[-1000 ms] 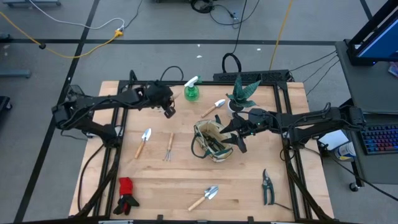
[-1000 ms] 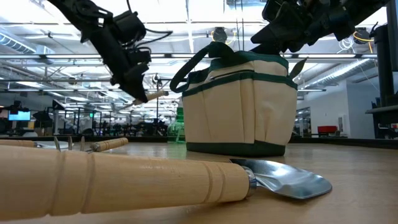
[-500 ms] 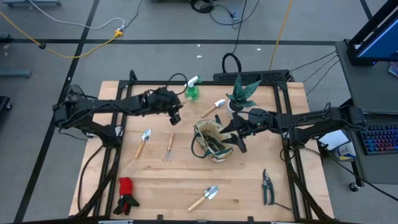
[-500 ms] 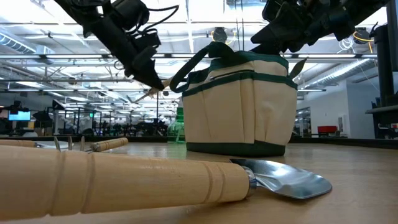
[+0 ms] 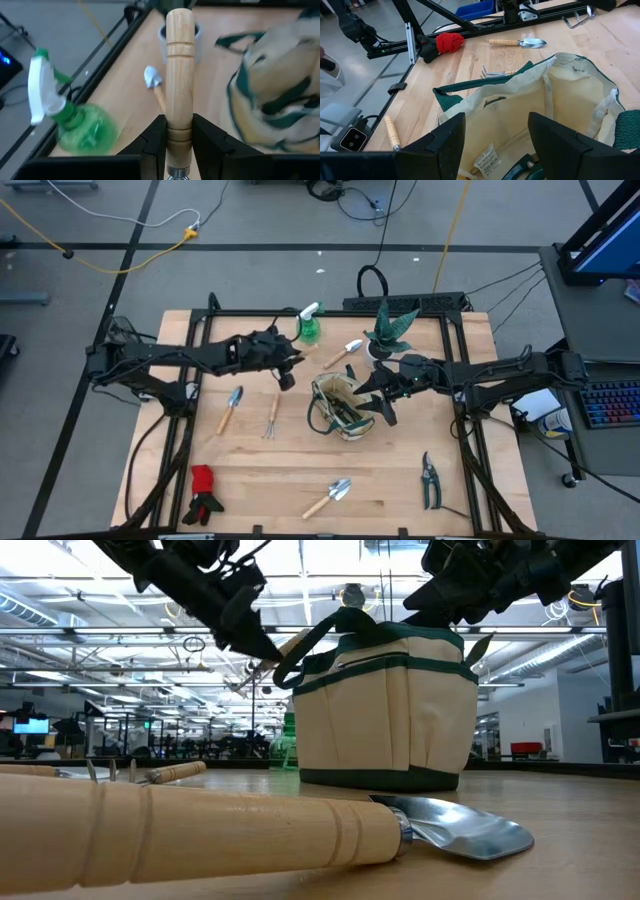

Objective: Pick & Place Garden tools in Gardening bag
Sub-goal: Put the top brown hand rake into the gardening bag

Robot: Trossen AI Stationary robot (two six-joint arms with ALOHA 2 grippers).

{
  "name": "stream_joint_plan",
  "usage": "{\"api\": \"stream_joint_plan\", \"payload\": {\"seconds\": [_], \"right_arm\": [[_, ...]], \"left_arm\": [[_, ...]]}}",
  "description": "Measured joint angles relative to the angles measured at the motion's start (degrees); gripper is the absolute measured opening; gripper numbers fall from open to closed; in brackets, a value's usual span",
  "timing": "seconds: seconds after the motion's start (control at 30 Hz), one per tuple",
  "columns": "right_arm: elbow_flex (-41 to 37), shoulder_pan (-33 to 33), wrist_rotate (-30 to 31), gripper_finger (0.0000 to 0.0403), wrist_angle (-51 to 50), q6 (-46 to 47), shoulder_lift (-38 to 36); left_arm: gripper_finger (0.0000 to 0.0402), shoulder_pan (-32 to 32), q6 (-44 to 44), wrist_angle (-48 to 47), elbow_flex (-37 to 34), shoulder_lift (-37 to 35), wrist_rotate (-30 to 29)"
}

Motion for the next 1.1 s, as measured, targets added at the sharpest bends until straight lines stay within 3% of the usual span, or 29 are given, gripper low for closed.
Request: {"api": "stream_joint_plan", "payload": {"seconds": [1.1], "right_arm": [[0.0,-0.01,0.0,0.021,0.0,-0.01,0.02]], "left_arm": [[0.0076,-10.1,8.07,20.16,0.0,0.04,0.04]]}}
